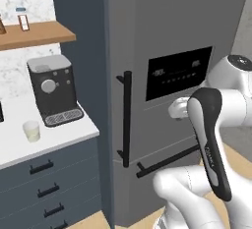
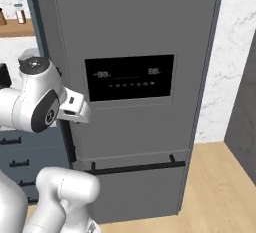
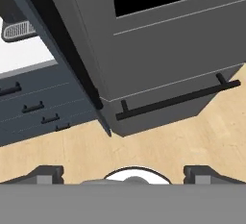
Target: Grab a lemon wedge from the fridge and one ice cube from the ice bowl, and put them in the glass of lemonade.
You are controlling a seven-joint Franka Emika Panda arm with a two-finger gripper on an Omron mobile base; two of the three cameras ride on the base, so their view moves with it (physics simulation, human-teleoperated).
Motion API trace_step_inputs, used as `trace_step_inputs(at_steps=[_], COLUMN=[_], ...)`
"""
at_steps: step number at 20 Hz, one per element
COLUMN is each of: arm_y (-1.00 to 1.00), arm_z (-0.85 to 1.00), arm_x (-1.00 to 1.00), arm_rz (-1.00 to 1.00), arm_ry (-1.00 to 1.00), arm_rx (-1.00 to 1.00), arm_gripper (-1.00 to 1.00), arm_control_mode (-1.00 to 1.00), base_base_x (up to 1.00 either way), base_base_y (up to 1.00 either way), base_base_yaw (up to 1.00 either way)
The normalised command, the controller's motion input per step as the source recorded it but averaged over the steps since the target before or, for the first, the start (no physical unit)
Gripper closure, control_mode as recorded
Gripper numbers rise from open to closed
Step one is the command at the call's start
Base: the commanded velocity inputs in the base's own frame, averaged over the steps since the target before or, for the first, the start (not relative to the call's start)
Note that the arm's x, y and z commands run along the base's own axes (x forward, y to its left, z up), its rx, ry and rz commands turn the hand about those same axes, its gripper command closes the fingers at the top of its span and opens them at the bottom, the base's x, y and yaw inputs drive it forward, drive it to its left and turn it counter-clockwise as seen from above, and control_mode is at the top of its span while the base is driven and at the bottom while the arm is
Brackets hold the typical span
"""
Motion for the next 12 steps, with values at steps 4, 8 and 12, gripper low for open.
trace_step_inputs(at_steps=[4, 8, 12], arm_y=[0.00, 0.00, 0.00], arm_z=[0.00, 0.00, 0.00], arm_x=[0.00, 0.00, 0.00], arm_rz=[0.00, 0.00, 0.00], arm_ry=[0.00, 0.00, 0.00], arm_rx=[0.00, 0.00, 0.00], arm_gripper=[-1.00, -1.00, -1.00], arm_control_mode=[1.00, 1.00, 1.00], base_base_x=[-0.45, -0.82, -0.76], base_base_y=[-0.01, -0.01, 0.19], base_base_yaw=[-0.15, -0.02, 0.00])
